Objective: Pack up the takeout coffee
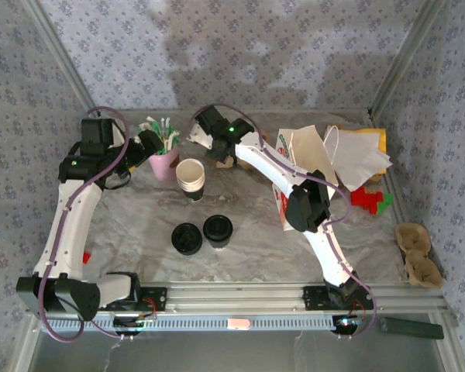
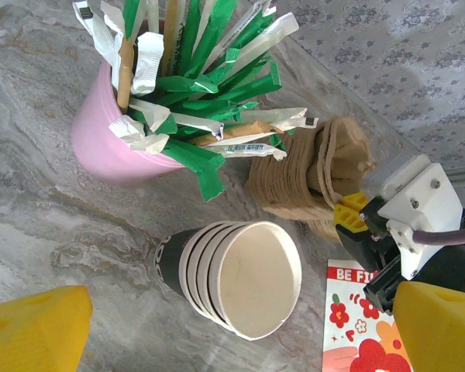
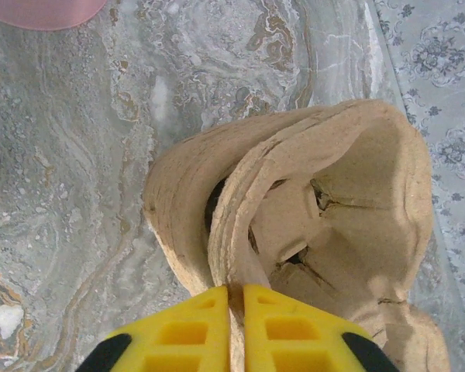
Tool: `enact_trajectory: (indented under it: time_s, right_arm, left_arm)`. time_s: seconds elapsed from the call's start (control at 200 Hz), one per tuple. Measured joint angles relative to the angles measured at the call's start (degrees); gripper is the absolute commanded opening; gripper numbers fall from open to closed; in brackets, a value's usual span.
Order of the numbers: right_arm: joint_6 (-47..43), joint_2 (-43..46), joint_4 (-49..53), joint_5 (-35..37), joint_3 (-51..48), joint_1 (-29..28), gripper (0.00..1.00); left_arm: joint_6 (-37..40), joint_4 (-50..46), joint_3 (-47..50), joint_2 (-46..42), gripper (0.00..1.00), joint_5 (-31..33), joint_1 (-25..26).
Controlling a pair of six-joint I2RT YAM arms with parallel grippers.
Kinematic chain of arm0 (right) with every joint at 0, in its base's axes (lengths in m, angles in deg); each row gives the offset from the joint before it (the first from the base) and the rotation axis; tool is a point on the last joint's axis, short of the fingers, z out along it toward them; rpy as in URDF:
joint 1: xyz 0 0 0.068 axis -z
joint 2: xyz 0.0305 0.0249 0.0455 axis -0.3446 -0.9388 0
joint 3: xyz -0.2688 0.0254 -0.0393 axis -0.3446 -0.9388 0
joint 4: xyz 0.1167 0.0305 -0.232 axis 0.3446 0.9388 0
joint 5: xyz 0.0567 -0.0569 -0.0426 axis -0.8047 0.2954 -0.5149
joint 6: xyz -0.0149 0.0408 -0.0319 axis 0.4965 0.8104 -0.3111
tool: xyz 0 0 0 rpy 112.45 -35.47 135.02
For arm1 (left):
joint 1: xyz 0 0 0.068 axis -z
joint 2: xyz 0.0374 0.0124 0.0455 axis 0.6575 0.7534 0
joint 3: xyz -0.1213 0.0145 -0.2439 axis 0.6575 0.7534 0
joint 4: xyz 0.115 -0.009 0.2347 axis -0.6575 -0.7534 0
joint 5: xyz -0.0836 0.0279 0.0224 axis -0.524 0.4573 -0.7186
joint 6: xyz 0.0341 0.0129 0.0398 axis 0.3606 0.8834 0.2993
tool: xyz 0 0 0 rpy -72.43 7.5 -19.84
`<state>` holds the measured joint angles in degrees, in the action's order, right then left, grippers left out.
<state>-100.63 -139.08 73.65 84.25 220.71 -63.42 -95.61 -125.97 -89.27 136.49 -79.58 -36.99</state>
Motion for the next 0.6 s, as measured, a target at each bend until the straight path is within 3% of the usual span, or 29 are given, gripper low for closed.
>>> enact_trajectory:
  time_s: [0.15, 0.28, 0.325, 0.42, 0.6]
  right_arm:
    - [0.9, 0.0, 0.0, -0.6, 0.0, 0.3, 0.00]
    - [2.1, 0.0, 0.0, -1.6, 0.0, 1.1, 0.00]
    - [2.3, 0.0, 0.0, -1.9, 0.0, 1.3, 0.09]
    - [2.3, 0.0, 0.0, -2.1, 0.0, 1.7, 0.20]
    - [-0.9, 1.0, 0.1, -3.0, -2.1, 2.1, 0.27]
  left_arm:
    - [-0.2, 0.0, 0.0, 0.0, 1.00, -0.3, 0.0]
    - [-0.2, 0.1, 0.0, 0.2, 1.00, -0.7, 0.0]
    - [-0.2, 0.1, 0.0, 0.2, 1.00, -0.8, 0.0]
    - [-0.2, 0.0, -0.2, 0.4, 1.00, -0.8, 0.0]
    - [-0.2, 0.5, -0.7, 0.7, 1.00, -0.8, 0.0]
